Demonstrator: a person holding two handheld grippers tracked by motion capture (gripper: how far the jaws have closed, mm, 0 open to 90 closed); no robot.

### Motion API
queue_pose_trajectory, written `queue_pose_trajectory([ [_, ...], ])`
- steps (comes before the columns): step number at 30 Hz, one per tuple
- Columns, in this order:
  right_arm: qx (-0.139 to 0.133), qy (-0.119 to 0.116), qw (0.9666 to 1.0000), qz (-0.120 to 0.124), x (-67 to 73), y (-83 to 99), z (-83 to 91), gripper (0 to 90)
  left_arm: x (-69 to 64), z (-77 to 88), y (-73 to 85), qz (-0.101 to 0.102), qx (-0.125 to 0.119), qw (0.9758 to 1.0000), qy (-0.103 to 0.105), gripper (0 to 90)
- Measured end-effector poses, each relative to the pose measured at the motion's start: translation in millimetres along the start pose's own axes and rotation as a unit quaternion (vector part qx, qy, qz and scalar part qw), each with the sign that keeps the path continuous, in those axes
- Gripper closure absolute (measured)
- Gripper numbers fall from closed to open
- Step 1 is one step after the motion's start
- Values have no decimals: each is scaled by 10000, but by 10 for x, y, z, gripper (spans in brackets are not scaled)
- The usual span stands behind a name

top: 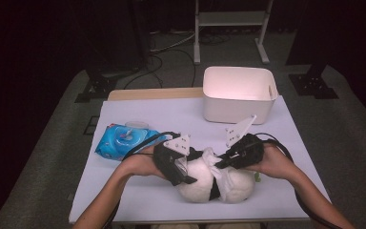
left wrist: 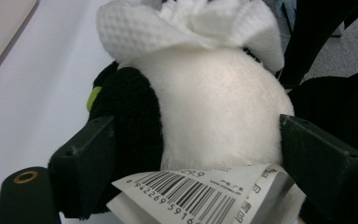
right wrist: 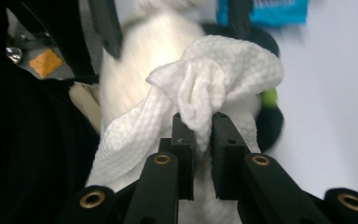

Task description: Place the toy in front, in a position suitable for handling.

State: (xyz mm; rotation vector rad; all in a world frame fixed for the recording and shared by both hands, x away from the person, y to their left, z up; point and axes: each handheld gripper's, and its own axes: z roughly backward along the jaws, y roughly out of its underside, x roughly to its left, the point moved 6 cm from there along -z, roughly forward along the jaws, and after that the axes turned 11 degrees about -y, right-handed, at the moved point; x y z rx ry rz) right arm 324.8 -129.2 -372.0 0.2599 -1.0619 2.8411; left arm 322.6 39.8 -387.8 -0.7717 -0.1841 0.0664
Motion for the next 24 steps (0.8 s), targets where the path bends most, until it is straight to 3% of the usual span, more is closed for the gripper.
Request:
queue_pose_trajectory([
  [16,-99,296,9985,-457,-30,428,358,803,23,7,27,49,-11,10000,58,143],
  [20,-224,238,9979,-567,-28,501,339,802,27,6,7,33,37,10000,74,142],
  [24,-238,214,9982,-499,-19,482,286,802,33,45,-20,93,48,9999,81,119],
])
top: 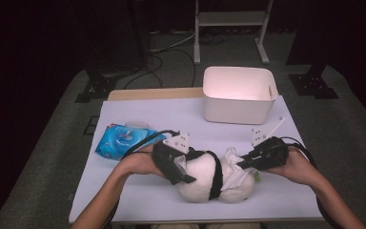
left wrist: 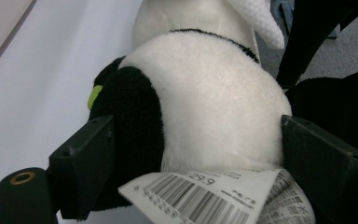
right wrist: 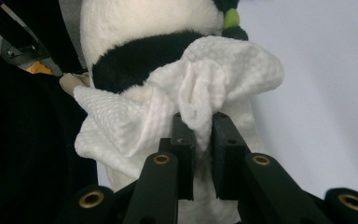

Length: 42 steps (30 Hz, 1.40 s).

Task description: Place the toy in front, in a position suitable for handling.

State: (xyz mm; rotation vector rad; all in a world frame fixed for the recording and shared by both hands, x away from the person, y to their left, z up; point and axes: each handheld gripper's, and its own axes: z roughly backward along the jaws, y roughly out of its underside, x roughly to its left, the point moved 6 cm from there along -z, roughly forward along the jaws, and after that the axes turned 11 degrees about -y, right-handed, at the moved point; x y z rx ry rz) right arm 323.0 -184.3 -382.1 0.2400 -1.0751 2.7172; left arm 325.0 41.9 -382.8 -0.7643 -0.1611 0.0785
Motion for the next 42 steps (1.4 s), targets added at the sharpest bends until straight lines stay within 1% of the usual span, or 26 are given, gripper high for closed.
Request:
queue_pose_trajectory([
  [2,-25,-6,10000,31,14,-12,-10,802,6,32,-22,79,-29,10000,30,114],
  [6,-54,9,9999,110,59,-25,-25,802,9,46,-62,82,-31,10000,40,113],
  [9,-92,-58,9998,156,102,-35,-39,802,3,33,-119,31,-11,10000,51,106],
  [11,-101,-90,9997,192,136,-51,-58,802,-15,-16,-135,14,110,9999,87,101],
  [13,-42,-54,9997,251,161,-67,-73,801,-42,-57,-136,-32,201,9997,161,102],
  [15,-3,-68,9996,292,181,-80,-80,801,-68,-78,-127,-113,223,9994,219,127],
  [19,47,-61,9993,370,190,-132,-101,801,-100,-105,-125,-137,210,9993,274,144],
  [22,39,-120,9989,443,201,-241,-165,802,-113,-120,-134,-183,202,9992,278,149],
  [24,84,-165,9983,551,204,-310,-223,801,-120,-129,-138,-206,197,9992,290,149],
  [27,240,-248,9973,645,206,-413,-373,800,-138,-127,-119,-234,258,9989,299,151],
  [29,289,-284,9969,677,194,-441,-405,801,-123,-111,-93,-185,225,9992,286,162],
  [32,227,-241,9975,628,179,-425,-355,801,-111,-106,-70,-114,94,9993,331,172],
  [34,192,-188,9979,592,179,-383,-302,800,-111,-107,-70,-106,59,9994,333,172],
  [36,146,-155,9983,538,182,-349,-255,801,-109,-106,-72,-107,67,9994,331,171],
  [37,94,-113,9985,519,174,-310,-201,801,-108,-106,-71,-105,73,9994,331,171],
  [38,51,-89,9989,452,176,-282,-167,800,-108,-105,-71,-106,78,9994,332,171],
  [39,39,-77,9989,450,173,-268,-148,800,-109,-102,-71,-118,91,9993,332,171],
  [42,-25,35,9993,358,145,-148,-41,800,-105,-101,-72,-119,96,9993,330,171],
])
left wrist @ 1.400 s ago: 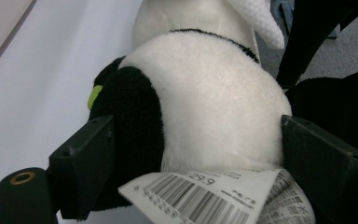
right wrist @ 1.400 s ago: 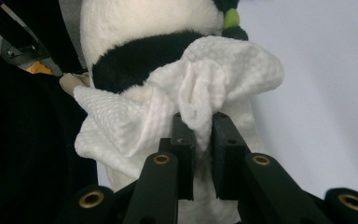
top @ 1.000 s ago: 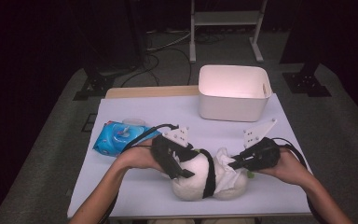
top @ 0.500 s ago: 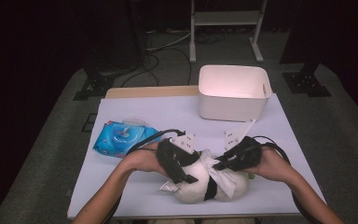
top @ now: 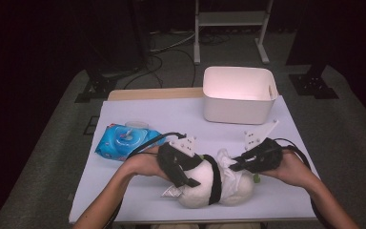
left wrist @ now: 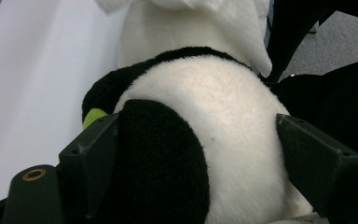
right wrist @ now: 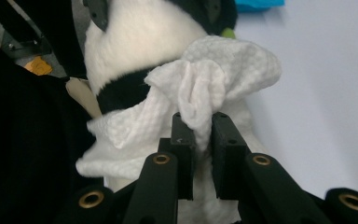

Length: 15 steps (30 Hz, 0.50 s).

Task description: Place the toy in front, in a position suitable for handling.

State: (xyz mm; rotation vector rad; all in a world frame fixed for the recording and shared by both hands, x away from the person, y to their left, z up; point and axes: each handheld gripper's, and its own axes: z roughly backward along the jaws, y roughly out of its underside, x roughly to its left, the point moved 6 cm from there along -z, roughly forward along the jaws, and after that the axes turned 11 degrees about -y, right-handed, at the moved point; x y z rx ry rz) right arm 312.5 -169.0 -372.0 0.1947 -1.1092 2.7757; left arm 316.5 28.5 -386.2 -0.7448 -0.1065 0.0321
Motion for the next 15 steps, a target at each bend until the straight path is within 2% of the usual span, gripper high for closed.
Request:
queue_pose_trajectory([
  [7,-193,130,9990,-372,-45,296,142,800,18,5,18,66,-69,10000,17,170],
  [15,-326,158,9970,-690,-64,559,180,800,29,6,27,75,-95,9999,40,169],
])
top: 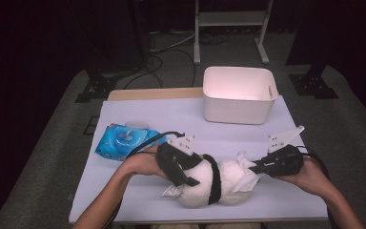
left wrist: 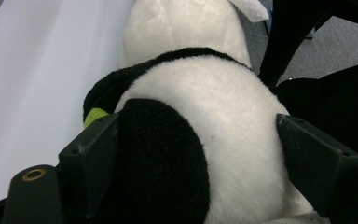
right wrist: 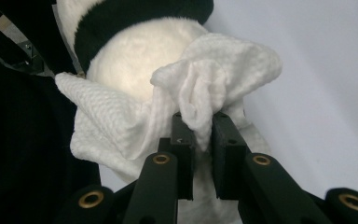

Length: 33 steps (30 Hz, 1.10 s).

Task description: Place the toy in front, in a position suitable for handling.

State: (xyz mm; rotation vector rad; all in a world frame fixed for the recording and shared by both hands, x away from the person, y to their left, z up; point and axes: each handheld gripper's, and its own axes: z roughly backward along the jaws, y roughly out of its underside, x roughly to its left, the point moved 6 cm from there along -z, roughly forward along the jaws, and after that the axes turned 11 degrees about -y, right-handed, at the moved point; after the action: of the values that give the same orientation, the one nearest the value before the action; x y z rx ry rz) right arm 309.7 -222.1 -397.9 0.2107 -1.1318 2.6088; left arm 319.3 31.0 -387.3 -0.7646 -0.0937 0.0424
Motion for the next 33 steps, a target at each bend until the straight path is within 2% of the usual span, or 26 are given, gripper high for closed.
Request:
queue_pose_trajectory([
  [3,10,0,10000,-71,-15,60,11,800,-2,-1,1,-13,-7,10000,4,169],
  [6,28,-4,10000,-29,-2,32,13,799,-5,-2,-4,-33,13,10000,-2,167],
  [16,171,-123,9990,406,48,-377,-115,799,-17,-19,-30,-116,51,9999,-25,152],
  [20,320,-217,9974,615,69,-559,-243,799,-24,-28,-43,-166,77,9998,-34,144],
  [24,406,-329,9961,712,83,-693,-368,799,-27,-35,-50,-171,91,9998,-31,142],
  [29,555,-422,9942,818,111,-779,-509,797,-31,-25,-43,-182,105,9998,-26,143],
  [33,449,-401,9954,748,92,-735,-432,797,-36,-18,-27,-158,39,9999,-1,147],
])
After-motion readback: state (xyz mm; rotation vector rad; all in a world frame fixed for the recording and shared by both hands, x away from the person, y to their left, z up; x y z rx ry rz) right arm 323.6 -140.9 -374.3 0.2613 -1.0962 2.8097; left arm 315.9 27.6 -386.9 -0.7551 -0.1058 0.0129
